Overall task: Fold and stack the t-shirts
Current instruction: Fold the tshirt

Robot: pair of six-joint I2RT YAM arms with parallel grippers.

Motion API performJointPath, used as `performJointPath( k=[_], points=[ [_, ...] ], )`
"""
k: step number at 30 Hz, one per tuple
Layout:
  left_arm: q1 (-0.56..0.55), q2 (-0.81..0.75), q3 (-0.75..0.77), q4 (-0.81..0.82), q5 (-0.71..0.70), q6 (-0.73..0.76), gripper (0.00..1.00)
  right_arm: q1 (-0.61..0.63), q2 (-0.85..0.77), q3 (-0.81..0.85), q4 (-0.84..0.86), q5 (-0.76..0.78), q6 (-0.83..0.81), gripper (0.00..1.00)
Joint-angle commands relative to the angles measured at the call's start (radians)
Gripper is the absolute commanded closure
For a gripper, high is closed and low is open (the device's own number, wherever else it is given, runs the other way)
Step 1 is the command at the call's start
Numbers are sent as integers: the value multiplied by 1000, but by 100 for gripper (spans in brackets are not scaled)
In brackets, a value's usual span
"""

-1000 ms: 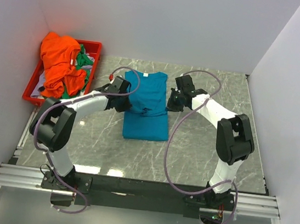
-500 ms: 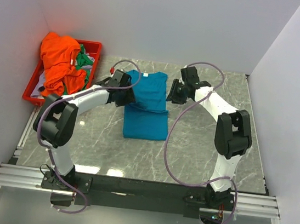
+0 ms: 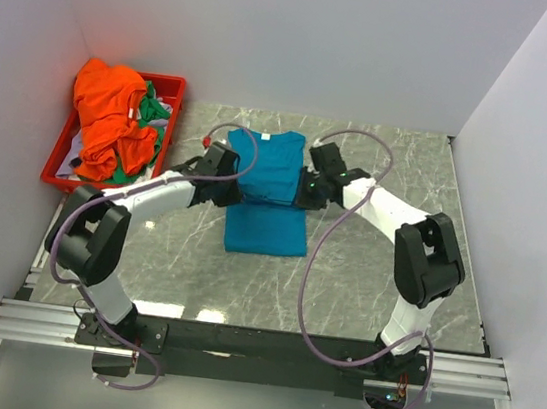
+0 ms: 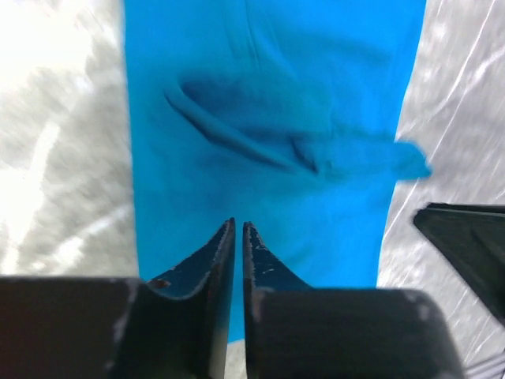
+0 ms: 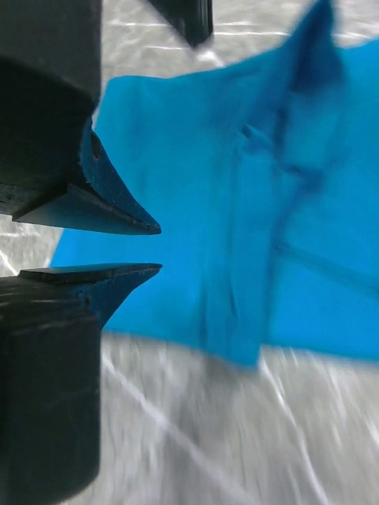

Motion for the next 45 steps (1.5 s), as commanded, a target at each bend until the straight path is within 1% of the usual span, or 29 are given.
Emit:
performJointPath(
  k=[1,4,6,8,12,16,21,28,32,35,40,45],
  points=[
    [-41,-15,-32,71,21,-30,89,60,-34,-8,62,35,5,72],
    [-54,36,-18,84,52,-38,96,84,28,41,37,41,5,74],
    [-57,58,-1,88,61,-38,96,91,58,65,29,42,3,75],
    [-57,87,14,90,66,-35,96,91,81,90,19,42,5,75],
    [-57,157,106,62,77,-18,95,92,123,141,-9,55,-12,75],
    [-43,235,186,46,81,-6,90,91,173,212,-46,75,-27,75],
    [-2,309,287,21,86,2,86,78,244,325,-104,98,-36,74],
    [50,378,353,0,100,13,86,75,238,335,-95,98,-29,69],
    [60,378,352,4,104,17,86,74,279,367,-113,107,-32,69],
    [64,343,338,7,101,23,85,74,330,399,-122,99,-32,69],
    [74,256,306,1,88,33,81,77,414,433,-159,113,-29,68],
    [75,156,240,18,98,23,79,80,413,425,-175,122,-20,66]
  ],
)
